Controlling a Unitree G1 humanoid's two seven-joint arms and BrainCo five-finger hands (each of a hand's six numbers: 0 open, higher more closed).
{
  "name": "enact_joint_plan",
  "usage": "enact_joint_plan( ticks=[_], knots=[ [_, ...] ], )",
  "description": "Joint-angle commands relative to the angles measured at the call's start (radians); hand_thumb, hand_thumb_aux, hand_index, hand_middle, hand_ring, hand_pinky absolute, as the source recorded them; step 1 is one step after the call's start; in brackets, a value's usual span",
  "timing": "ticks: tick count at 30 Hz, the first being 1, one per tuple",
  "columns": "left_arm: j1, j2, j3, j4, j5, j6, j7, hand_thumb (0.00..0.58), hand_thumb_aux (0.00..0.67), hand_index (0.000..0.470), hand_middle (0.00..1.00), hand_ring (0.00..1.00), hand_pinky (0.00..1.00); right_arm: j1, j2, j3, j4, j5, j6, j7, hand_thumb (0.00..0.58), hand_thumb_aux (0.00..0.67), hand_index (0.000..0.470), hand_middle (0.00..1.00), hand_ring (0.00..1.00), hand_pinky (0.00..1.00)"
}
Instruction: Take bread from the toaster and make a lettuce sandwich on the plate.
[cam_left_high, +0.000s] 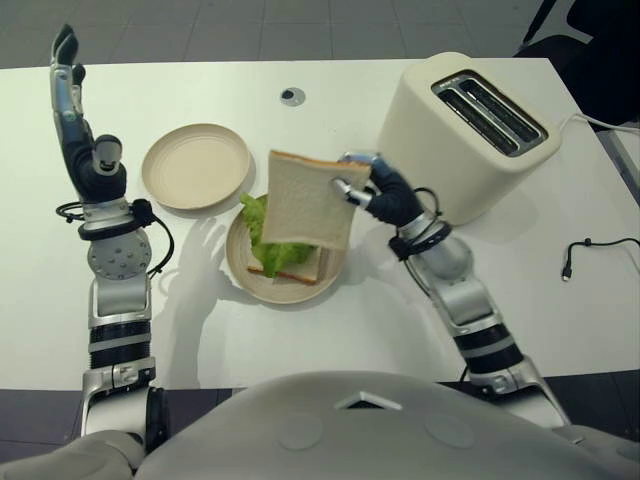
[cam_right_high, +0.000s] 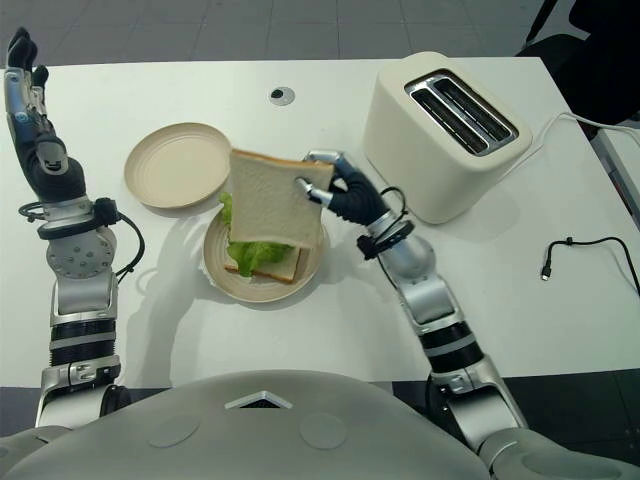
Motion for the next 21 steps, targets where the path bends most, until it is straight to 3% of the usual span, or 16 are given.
enact_joint_plan(
  ticks=[1,9,13,15,16,17,19,21],
  knots=[
    [0.005,0.005,-0.033,0.035,0.05,-0.05,-0.028,0.0,0.0,0.0,0.0,0.0,0.0,-0.021,0.068,0.023,0.11,-0.111,0.016,-0.063,0.58,0.67,0.47,1.0,1.0,1.0],
    [0.08,0.079,-0.191,-0.004,0.202,-0.184,-0.172,0.0,0.0,0.0,0.0,0.0,0.0,-0.019,0.07,-0.009,0.189,-0.3,0.032,-0.187,0.58,0.67,0.47,1.0,1.0,1.0],
    [0.151,0.152,-0.272,-0.045,0.241,-0.158,-0.318,0.0,0.0,0.0,0.0,0.0,0.0,-0.047,0.012,-0.011,0.227,-0.419,0.033,-0.225,0.58,0.67,0.47,1.0,1.0,1.0],
    [0.189,0.208,-0.322,-0.025,0.312,-0.121,-0.406,0.075,0.045,0.031,0.0,0.0,0.0,-0.058,-0.017,0.003,0.249,-0.487,0.03,-0.239,0.58,0.67,0.47,1.0,1.0,1.0],
    [0.211,0.24,-0.337,-0.008,0.346,-0.1,-0.441,0.0,0.0,0.0,0.0,0.0,0.0,-0.063,-0.027,0.01,0.255,-0.511,0.028,-0.241,0.58,0.67,0.47,1.0,1.0,1.0],
    [0.224,0.263,-0.353,0.01,0.372,-0.081,-0.469,0.0,0.0,0.0,0.0,0.0,0.0,-0.067,-0.033,0.016,0.26,-0.525,0.023,-0.24,0.58,0.67,0.47,1.0,1.0,1.0],
    [0.216,0.277,-0.399,0.047,0.418,-0.059,-0.5,0.083,0.05,0.035,0.0,0.0,0.0,-0.076,-0.037,0.037,0.269,-0.543,0.005,-0.232,0.58,0.67,0.47,1.0,1.0,1.0],
    [0.19,0.271,-0.442,0.079,0.447,-0.044,-0.508,0.071,0.042,0.029,0.0,0.0,0.0,-0.087,-0.041,0.062,0.273,-0.558,-0.018,-0.217,0.58,0.67,0.47,1.0,1.0,1.0]
  ],
)
